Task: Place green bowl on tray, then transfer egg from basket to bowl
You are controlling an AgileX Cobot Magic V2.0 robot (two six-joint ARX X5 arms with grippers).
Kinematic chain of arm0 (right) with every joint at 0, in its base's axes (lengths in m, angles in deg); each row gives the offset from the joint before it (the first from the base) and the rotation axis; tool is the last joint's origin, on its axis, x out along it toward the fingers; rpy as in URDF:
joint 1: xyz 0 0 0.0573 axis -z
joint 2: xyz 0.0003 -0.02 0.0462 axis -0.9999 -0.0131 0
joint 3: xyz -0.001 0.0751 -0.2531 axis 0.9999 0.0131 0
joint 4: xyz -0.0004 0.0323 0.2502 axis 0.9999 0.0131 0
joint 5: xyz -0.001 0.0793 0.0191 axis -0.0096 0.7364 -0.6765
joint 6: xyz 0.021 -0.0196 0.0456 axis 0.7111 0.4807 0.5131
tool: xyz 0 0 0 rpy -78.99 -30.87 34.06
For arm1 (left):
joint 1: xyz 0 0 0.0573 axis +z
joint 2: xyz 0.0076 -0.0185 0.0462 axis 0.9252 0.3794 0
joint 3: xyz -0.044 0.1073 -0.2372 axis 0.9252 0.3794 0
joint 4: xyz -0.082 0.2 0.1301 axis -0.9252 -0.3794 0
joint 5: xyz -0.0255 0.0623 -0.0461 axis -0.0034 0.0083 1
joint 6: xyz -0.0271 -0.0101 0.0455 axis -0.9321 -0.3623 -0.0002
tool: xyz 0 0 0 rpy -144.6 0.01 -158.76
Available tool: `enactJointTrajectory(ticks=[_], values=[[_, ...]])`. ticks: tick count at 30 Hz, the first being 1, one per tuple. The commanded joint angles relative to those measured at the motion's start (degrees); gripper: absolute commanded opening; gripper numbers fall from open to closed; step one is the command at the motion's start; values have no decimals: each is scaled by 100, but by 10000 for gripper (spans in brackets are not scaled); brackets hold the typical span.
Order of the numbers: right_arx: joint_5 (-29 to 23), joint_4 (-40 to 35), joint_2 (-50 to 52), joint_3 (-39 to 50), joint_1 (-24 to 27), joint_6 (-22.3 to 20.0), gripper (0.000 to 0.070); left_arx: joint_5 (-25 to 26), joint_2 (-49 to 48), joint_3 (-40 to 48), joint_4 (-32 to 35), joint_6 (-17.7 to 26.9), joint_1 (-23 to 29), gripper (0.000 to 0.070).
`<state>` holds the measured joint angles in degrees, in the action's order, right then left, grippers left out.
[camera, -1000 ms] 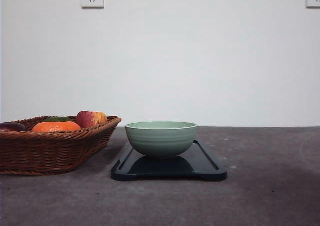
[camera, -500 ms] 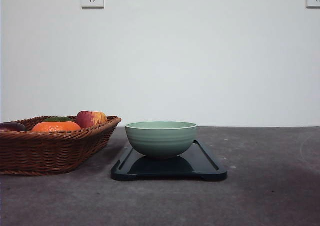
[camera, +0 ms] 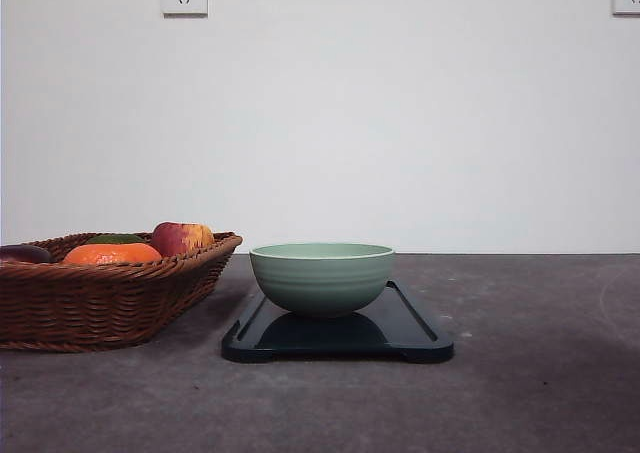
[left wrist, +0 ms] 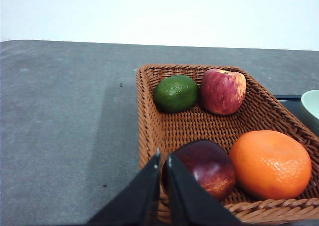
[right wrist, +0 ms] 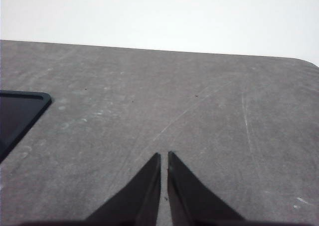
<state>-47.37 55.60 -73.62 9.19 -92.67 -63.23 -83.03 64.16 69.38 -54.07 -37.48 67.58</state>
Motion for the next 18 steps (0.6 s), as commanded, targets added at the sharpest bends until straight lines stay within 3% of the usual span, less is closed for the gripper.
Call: enactJointTrajectory(ticks=[1, 18], values=[[-2, -61, -4, 28, -4, -26, 16, 0, 2, 111, 72, -24, 11, 13], [-2, -61, -4, 28, -4, -26, 16, 2, 2, 111, 72, -24, 11, 13]])
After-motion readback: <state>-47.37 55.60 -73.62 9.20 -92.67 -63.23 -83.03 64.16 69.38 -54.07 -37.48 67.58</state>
